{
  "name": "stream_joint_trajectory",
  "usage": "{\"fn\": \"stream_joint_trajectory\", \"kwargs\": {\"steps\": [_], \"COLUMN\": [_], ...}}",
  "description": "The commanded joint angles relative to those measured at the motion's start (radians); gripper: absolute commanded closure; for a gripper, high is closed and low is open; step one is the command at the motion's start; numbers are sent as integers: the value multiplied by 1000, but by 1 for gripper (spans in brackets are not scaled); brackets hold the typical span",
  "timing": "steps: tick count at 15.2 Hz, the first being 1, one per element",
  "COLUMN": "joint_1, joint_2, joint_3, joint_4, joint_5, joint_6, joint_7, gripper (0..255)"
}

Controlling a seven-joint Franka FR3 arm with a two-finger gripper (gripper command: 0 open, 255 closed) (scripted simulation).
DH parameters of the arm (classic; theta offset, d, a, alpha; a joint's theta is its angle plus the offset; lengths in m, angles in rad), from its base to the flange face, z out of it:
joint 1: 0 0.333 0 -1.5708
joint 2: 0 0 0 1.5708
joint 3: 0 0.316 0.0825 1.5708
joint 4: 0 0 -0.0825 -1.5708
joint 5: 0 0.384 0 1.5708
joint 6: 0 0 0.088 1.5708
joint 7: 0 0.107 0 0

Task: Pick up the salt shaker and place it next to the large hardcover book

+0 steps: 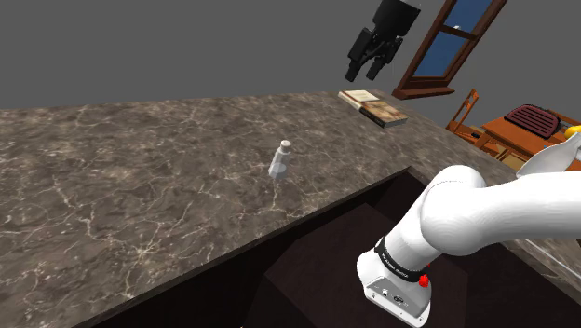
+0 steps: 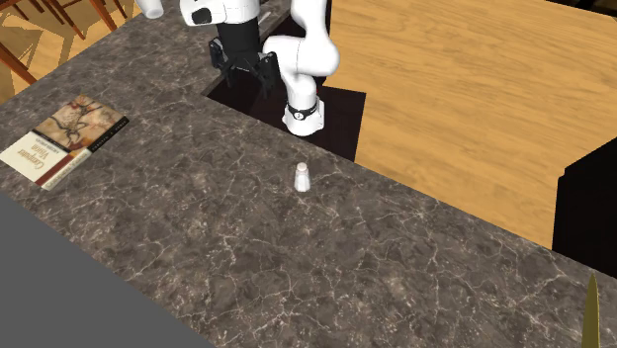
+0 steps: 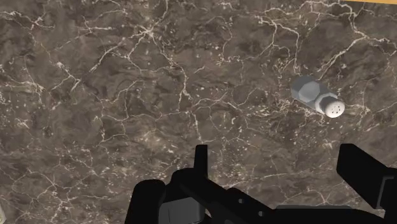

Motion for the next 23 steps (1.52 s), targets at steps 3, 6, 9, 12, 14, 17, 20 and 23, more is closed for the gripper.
{"fn": "stream_joint_trajectory", "kwargs": {"steps": [3, 6, 9, 12, 14, 17, 20, 23], "joint_1": [7, 20, 38, 60, 76, 103, 115, 115], "joint_2": [-26, -55, -67, -61, -44, 2, 42, 79], "joint_3": [19, 51, 86, 126, 154, 200, 223, 229], "joint_4": [-78, -186, -283, -369, -419, -481, -509, -528], "joint_5": [20, 51, 84, 119, 144, 180, 197, 202], "joint_6": [69, 176, 289, 410, 497, 636, 718, 774], "joint_7": [29, 71, 114, 157, 186, 230, 249, 249], "gripper": [0, 0, 0, 0, 0, 0, 0, 0]}}
